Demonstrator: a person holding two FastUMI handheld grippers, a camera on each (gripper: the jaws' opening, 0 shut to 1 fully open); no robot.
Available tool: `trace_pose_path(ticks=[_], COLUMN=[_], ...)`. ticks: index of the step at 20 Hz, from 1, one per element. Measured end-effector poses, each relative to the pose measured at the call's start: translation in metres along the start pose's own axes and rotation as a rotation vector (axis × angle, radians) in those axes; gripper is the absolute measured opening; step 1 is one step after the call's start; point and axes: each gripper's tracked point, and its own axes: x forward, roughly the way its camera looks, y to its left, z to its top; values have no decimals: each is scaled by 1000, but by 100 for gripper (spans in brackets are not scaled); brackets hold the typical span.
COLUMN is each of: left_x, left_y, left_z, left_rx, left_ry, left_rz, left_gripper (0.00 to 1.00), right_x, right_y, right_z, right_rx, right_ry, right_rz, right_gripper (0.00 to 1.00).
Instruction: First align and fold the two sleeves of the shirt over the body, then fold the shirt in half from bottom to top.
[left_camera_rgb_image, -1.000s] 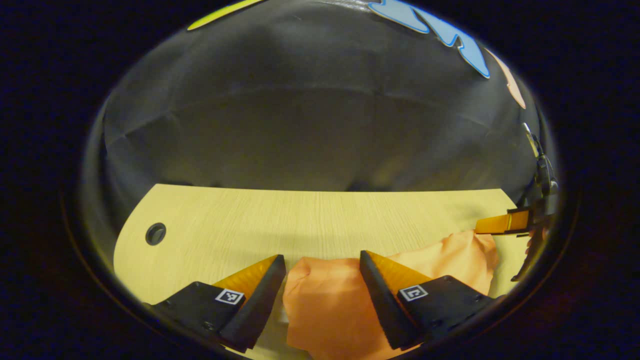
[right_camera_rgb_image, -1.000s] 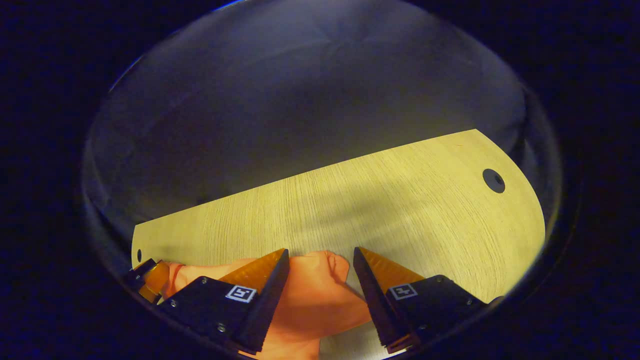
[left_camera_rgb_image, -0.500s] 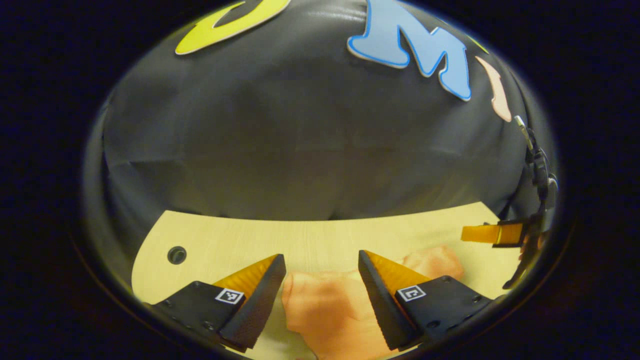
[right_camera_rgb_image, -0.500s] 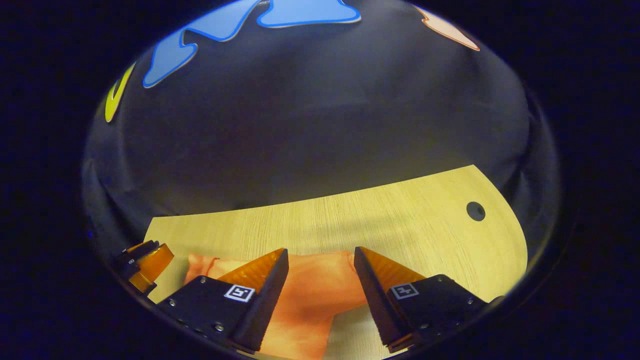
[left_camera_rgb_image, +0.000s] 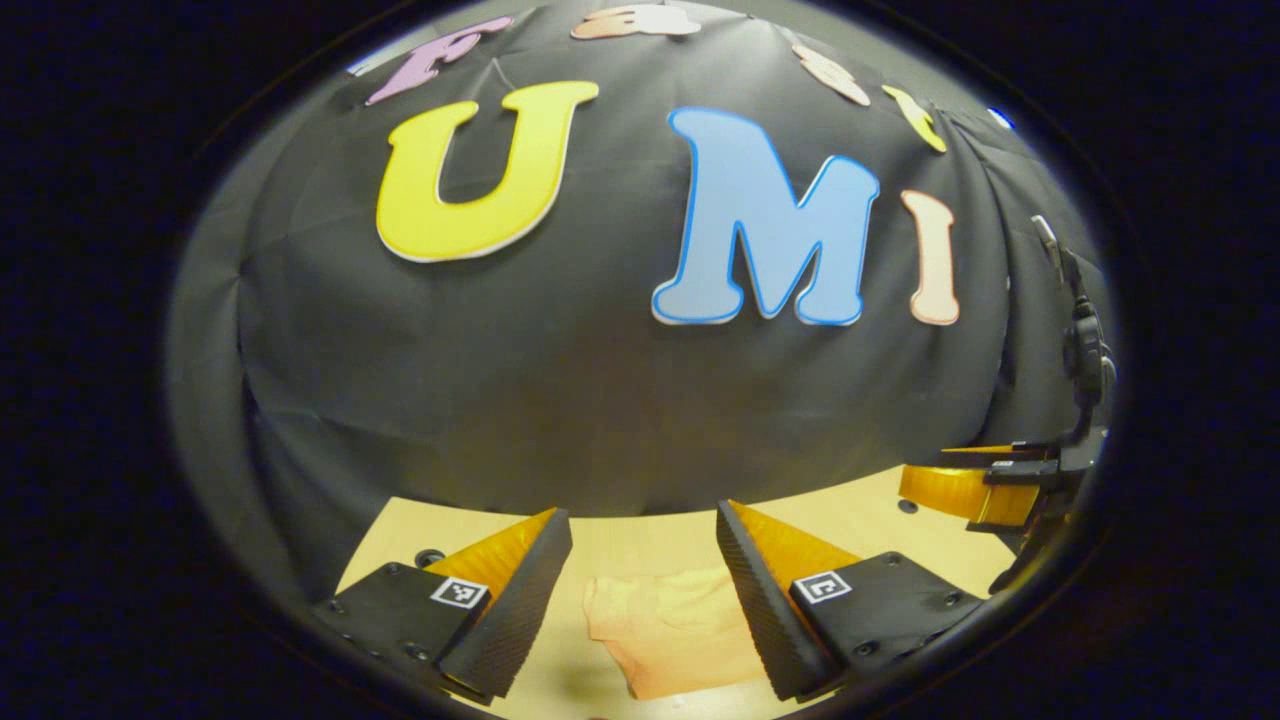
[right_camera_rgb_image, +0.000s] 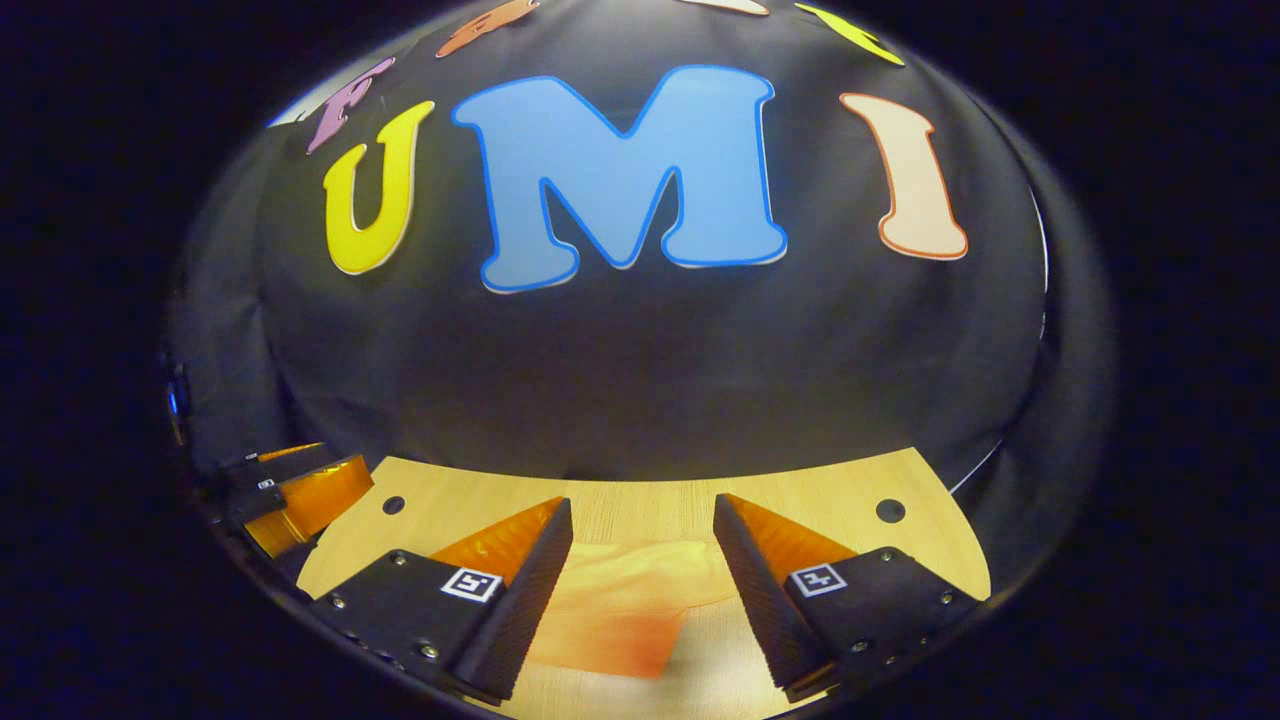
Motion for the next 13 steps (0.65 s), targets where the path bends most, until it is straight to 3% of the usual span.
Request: trace_pose_path(ticks=[5,9,13], left_x=[-91,-146,-191], left_y=[-24,-39,-34], left_z=[52,67,74], left_rx=[24,17,-1], left_ry=[-94,-129,-181], left_rz=[-7,-9,44], left_gripper=[96,95,95], right_x=[-87,-138,-178], right_y=[18,25,30], right_z=[40,48,43], right_rx=[24,-6,-74], right_ry=[-120,-181,-235], right_rz=[29,14,16], right_gripper=[89,89,89])
